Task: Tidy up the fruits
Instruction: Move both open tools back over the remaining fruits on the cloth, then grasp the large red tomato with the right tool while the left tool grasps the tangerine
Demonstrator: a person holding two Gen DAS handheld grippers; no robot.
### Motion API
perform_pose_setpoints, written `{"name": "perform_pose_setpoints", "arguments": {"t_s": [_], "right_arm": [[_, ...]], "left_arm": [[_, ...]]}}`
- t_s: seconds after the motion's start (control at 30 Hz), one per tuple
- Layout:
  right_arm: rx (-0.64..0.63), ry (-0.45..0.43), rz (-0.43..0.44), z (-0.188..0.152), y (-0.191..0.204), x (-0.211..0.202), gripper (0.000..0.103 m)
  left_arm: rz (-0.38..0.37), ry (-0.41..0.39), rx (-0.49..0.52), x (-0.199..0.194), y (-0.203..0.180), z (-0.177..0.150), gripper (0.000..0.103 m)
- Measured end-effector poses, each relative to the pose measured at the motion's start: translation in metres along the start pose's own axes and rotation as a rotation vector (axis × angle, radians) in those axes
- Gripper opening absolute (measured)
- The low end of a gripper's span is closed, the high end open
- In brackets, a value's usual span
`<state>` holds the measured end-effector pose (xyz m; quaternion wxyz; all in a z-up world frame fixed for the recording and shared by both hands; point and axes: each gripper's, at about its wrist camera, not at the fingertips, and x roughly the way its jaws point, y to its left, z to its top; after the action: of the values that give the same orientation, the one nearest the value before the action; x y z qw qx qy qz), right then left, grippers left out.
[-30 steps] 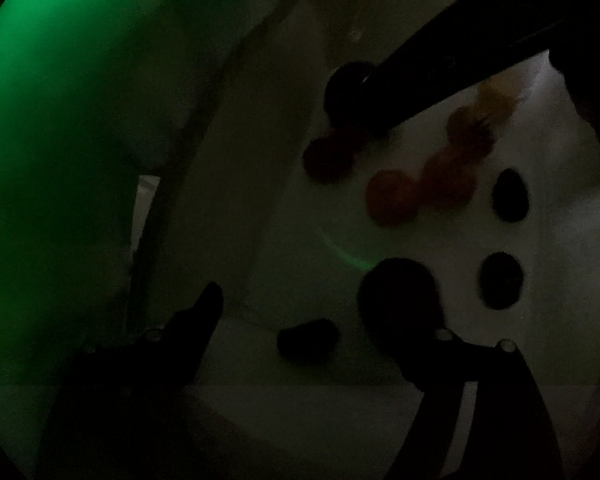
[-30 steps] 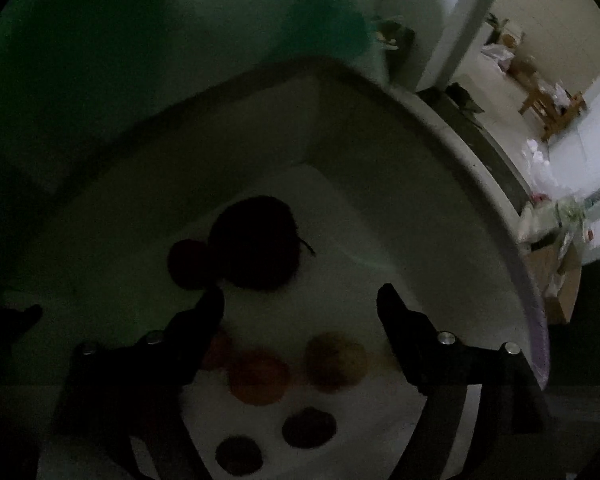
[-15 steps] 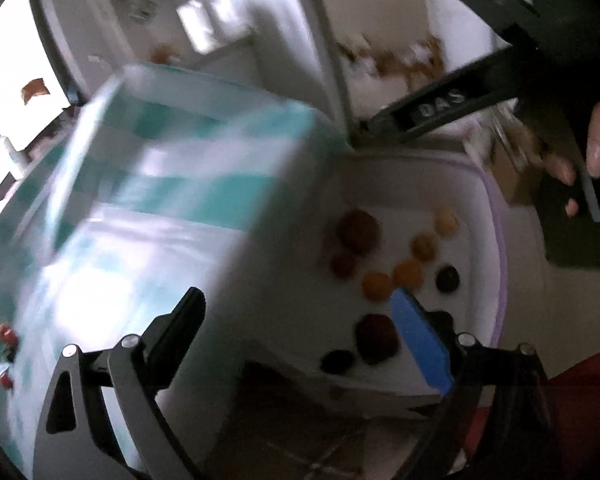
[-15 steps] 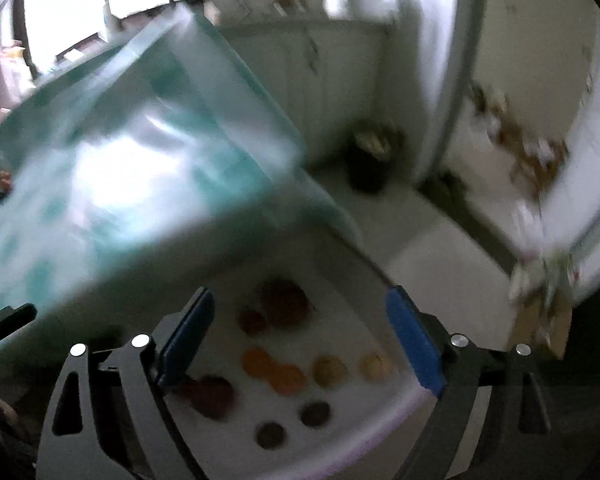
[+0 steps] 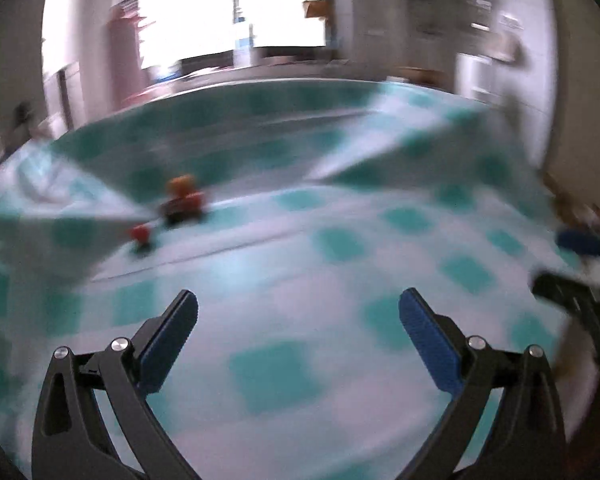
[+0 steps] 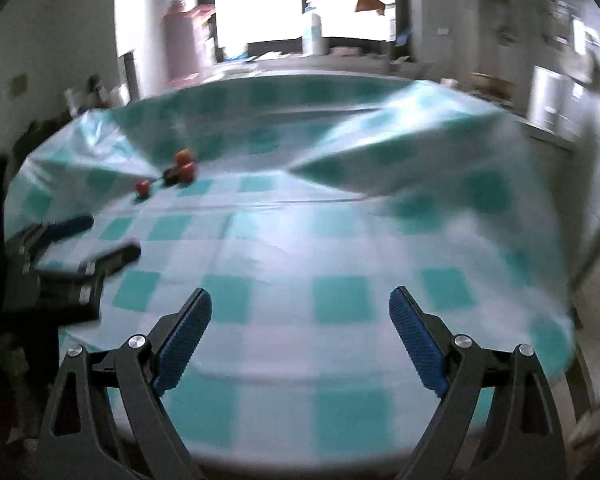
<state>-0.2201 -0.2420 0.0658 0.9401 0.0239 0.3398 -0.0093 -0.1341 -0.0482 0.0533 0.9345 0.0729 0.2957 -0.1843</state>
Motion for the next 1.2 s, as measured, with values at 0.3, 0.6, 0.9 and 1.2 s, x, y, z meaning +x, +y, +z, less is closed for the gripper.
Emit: {"name": "perform_pose_setpoints", "arguments": {"t_s": [0.3,0.6,0.9,1.2], "right_arm": [[-0.015,0.129,0.141,0.05,0.071,0.128,0.088],[-0.117,0.176,0.139,0.115,0.13,0.227,0.08],[-0.192,0.236,0.164,0.155,0.182,0.302,0.063],[-0.225,0.22,0.168,0.167,0.194,0.315,0.039]], "left_arm": [[0.116,0.035,-0.359,0.049,0.166,0.006,0.101],[0.002,-0.018,-0.571,0.045,0.209,-0.011,0.101],[-0.005,-0.02,-0.553,0.051,0.207,-0.008,0.101],[-0.014,-0.018,-0.552,0.055,0.203,-0.008,0.101]]}}
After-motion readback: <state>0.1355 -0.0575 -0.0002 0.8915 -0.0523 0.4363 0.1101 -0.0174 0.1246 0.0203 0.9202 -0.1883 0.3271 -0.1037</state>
